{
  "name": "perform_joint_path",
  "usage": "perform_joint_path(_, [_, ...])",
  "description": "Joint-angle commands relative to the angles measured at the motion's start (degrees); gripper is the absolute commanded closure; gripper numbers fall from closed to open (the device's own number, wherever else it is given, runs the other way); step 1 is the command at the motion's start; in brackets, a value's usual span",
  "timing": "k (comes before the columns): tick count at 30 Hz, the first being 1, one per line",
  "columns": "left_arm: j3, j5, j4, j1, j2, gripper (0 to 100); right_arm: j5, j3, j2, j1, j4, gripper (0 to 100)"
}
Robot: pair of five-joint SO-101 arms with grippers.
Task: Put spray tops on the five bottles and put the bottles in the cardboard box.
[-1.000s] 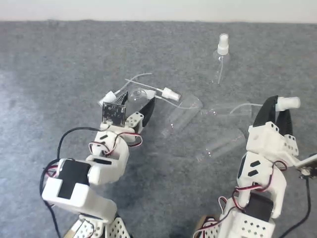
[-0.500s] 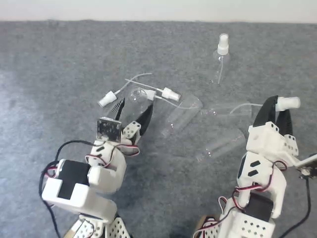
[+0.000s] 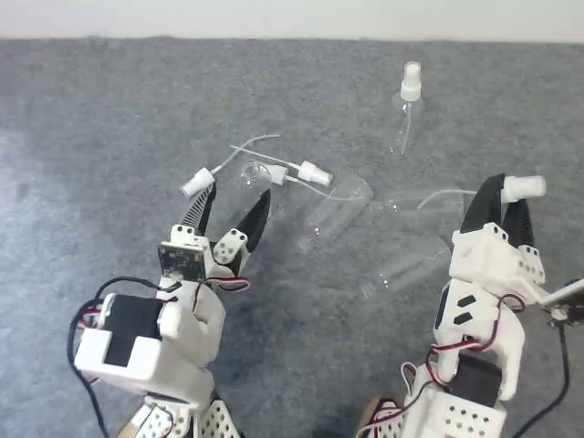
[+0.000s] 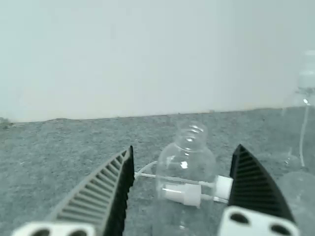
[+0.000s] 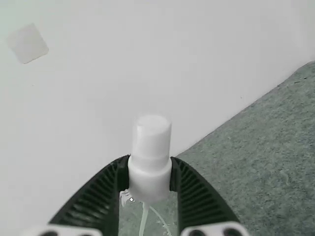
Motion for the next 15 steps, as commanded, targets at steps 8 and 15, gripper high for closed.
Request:
perform_joint_path(8, [0.13,6.42,-10.11,-4.22,-0.53,94,1.23,-0.7,-0.66,-1.1,-1.19,99.3])
perform_joint_path(15, [0.13,2.64,-11.16,-4.4,-0.53,99,2.9,-0.62,-0.66,-1.36,-1.1,99.3])
